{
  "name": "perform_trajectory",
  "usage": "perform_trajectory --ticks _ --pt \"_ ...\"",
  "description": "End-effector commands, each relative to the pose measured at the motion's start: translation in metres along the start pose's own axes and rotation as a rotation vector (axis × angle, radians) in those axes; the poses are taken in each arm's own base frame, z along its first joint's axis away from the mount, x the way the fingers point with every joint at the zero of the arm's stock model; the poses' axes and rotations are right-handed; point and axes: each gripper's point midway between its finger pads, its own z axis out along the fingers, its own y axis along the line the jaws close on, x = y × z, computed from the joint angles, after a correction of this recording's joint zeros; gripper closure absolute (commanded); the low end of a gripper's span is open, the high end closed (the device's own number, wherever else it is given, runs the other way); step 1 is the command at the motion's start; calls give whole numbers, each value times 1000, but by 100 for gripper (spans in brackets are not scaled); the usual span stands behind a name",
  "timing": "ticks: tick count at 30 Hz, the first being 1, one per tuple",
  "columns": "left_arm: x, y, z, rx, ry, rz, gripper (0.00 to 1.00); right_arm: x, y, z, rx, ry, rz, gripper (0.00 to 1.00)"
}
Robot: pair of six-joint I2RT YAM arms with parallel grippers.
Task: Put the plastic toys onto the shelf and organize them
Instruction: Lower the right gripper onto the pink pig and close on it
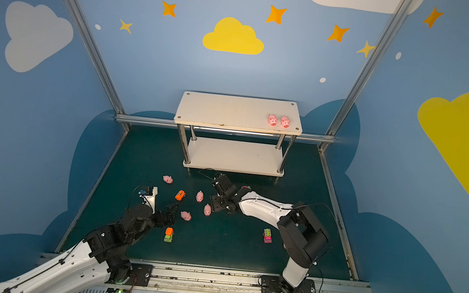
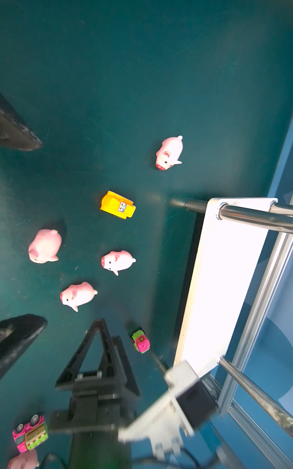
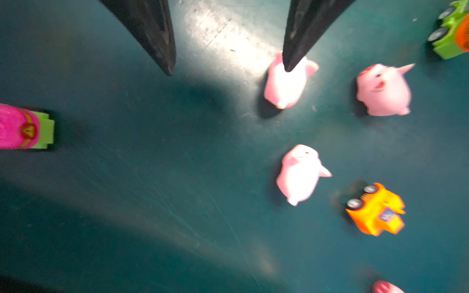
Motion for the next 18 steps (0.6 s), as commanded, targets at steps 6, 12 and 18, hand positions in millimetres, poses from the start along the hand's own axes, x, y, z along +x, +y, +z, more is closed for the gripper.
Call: perform_trajectory --ticks 6,12,18 --pt "8 8 -4 2 2 -26 0 19 26 1 -34 -107 70 34" --pt "9 12 -10 10 -16 -53 0 20 42 5 -11 -169 53 34" --pt "8 15 -16 19 -29 -71 0 24 45 20 5 -149 64 34"
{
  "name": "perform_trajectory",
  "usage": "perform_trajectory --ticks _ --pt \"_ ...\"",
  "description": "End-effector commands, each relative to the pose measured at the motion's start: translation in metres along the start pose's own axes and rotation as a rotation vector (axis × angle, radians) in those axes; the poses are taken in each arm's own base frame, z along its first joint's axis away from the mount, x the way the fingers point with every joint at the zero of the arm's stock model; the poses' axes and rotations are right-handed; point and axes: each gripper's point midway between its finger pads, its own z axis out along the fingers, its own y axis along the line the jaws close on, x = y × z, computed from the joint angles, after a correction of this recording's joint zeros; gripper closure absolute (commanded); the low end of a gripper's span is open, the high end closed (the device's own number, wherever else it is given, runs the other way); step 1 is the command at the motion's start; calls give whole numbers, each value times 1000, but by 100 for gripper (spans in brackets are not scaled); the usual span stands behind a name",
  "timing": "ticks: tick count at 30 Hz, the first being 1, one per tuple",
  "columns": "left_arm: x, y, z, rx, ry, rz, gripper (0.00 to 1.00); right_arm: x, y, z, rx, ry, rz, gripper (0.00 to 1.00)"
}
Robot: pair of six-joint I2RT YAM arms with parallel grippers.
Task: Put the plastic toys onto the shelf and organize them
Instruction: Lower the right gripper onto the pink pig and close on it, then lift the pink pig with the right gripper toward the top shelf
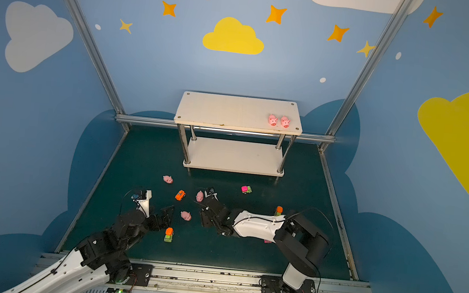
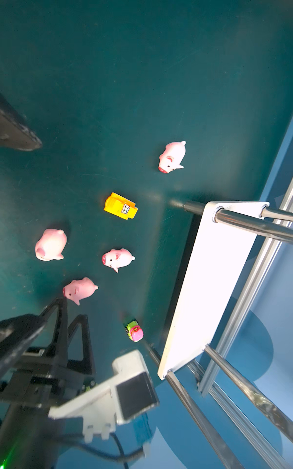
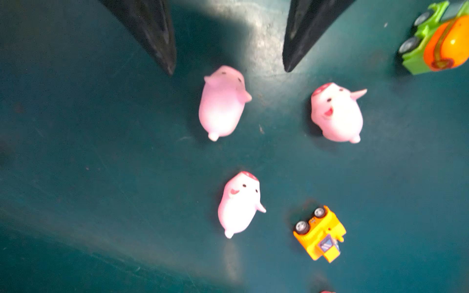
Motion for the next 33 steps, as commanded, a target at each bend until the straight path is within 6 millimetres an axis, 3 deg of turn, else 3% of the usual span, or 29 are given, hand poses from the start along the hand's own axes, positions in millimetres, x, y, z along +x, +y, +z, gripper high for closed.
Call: perform_trajectory --ticks 1,24,29,33 --pt "6 8 -2 -23 13 -8 0 -7 0 10 31 -24 29 34" --pt "5 10 -5 -16 1 -21 0 10 -9 38 140 33 21 55" --pt "5 10 -5 -14 0 -22 0 11 -10 37 149 45 12 68" --pt "4 9 -5 -12 -2 -22 0 7 -13 27 165 45 -3 72"
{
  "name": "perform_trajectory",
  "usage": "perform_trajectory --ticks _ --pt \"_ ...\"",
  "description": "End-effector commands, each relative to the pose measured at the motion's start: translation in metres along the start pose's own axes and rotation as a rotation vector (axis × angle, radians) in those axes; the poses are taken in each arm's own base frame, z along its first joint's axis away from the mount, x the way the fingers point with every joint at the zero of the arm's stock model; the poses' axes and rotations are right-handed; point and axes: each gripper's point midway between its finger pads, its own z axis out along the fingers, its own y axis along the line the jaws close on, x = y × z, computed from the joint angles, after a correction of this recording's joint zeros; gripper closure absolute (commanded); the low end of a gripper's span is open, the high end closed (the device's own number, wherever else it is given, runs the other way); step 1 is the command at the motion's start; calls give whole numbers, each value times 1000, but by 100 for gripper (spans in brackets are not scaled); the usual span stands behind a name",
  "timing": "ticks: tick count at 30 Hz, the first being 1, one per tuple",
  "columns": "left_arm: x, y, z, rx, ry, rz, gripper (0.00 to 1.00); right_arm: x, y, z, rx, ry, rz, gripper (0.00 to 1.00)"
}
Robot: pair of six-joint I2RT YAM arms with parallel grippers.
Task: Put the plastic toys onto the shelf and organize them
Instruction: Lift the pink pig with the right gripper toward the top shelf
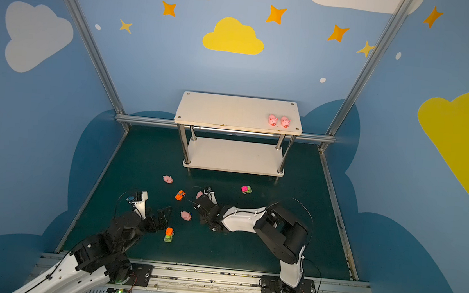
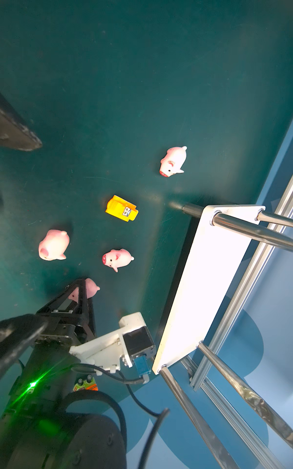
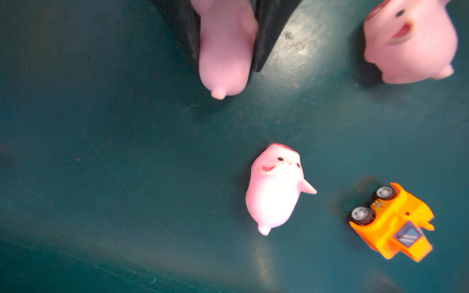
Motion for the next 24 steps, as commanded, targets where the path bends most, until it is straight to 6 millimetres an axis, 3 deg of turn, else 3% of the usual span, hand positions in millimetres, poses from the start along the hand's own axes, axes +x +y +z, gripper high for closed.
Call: perform_trajectory --ticks 1,6,12,18,24 --pt "3 4 1 -14 4 -4 0 1 -7 -10 39 23 -34 72" --pt "2 -1 2 3 6 -2 0 -9 -8 -31 24 23 -75 74" --pt "-1 -14 5 42 25 5 0 -28 -14 -71 5 -1 -130 73" --pt "-7 -39 18 99 49 20 0 -63 -39 -126 63 -58 -200 73" --pt "-23 -78 32 158 97 77 0 -105 -69 -176 71 -147 -187 73"
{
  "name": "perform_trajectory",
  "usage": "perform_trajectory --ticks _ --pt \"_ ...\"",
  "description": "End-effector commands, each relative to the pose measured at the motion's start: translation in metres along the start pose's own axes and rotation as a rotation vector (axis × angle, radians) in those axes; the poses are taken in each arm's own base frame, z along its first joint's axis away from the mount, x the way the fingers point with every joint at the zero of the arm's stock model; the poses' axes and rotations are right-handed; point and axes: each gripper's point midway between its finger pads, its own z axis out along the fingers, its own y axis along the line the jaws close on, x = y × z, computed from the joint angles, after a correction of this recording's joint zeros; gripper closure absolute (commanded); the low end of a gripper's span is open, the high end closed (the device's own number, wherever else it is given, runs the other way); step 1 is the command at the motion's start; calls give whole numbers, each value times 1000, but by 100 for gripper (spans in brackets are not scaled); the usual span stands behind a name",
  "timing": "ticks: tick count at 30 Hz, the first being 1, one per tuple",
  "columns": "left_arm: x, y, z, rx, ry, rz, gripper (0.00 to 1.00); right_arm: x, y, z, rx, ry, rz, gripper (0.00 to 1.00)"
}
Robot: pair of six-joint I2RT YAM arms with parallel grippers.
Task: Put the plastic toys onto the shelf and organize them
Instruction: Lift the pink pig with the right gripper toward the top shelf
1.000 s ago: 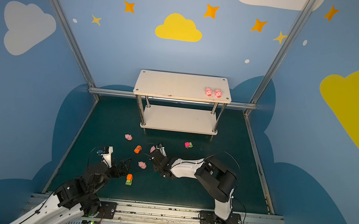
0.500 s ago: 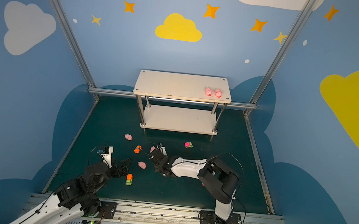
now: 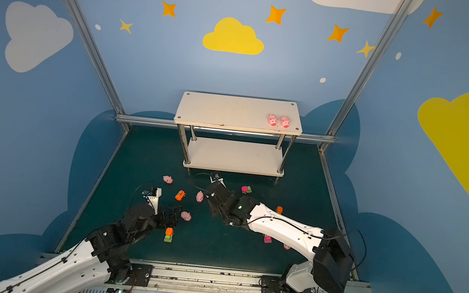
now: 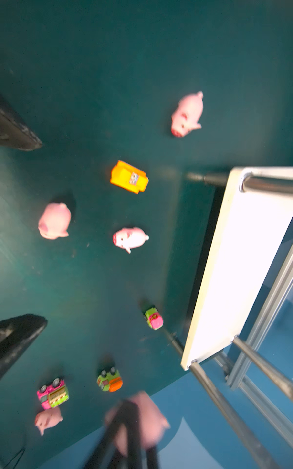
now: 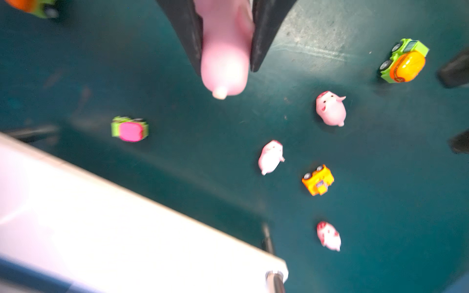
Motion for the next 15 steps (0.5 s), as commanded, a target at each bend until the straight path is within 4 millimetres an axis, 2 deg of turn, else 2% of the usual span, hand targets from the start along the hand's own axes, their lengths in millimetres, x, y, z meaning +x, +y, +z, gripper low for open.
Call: perform_trajectory --ticks 1,10,15 --pt "-34 -39 0 105 -42 35 0 -18 -31 -27 47 -25 -35 73" --pt "-72 -101 13 210 -8 138 0 -109 -87 -90 84 -223 14 72" --pt "-102 -132 9 231 -26 227 0 -159 -112 -112 115 -309 34 72"
